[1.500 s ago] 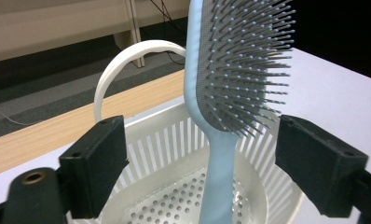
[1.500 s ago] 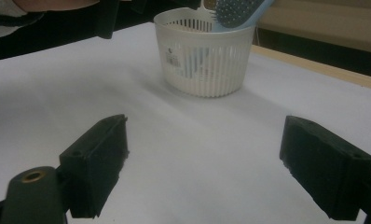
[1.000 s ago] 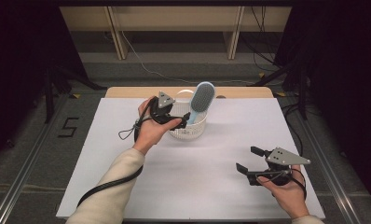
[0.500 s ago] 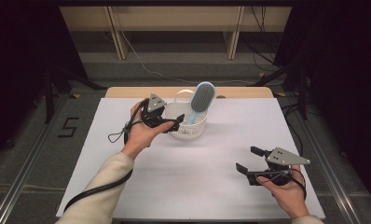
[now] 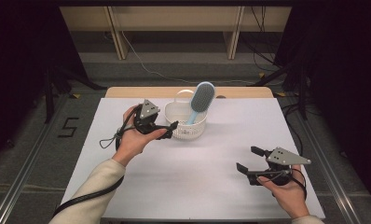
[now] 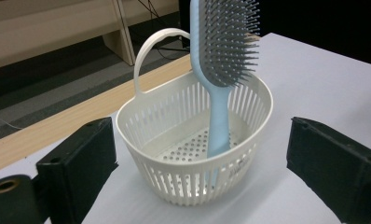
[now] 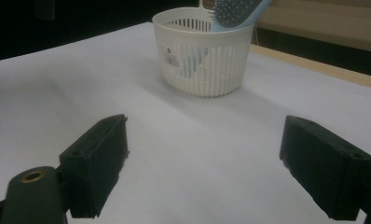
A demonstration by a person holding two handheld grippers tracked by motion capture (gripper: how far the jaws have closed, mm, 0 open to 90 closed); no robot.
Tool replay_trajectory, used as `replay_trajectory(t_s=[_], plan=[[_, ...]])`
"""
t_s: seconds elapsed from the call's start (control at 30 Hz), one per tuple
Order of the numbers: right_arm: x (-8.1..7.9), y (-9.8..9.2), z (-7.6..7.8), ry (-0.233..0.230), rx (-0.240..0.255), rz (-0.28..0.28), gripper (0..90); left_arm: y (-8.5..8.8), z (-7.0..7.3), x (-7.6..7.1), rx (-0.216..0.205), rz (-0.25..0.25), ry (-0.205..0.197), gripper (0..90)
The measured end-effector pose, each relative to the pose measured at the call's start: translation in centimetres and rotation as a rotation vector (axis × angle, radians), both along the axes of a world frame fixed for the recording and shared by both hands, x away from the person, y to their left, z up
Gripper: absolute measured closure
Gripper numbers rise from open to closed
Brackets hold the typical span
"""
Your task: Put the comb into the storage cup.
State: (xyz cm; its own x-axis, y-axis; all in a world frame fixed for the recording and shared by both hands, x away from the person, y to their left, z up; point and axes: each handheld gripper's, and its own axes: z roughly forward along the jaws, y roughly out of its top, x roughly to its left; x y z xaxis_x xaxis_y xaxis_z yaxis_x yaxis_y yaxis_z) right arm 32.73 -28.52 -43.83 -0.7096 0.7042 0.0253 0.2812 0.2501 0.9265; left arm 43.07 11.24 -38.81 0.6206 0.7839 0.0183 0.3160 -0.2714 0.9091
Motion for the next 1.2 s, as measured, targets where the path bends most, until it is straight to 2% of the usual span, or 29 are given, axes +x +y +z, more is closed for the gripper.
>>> replay_trajectory(t_s=[0.37, 0.63, 0.87, 1.2], plan=[[0.0, 0.0, 0.0, -0.003, 0.009, -0.004, 15.8, 1.9, -1.0, -2.5, -0.027, -0.023, 0.031, 7.1], [0.0, -0.1, 0.1, 0.0, 0.008, -0.007, 15.7, 4.3, -2.1, -4.4, 0.004, 0.007, 0.01, 7.3], [0.0, -0.1, 0.1, -0.002, 0.006, -0.007, 15.8, 5.8, -2.3, -5.6, 0.0, 0.012, -0.008, 7.4], [0.0, -0.2, 0.1, -0.004, 0.006, -0.008, 15.7, 7.8, -3.1, -7.1, 0.021, 0.033, -0.028, 8.3]])
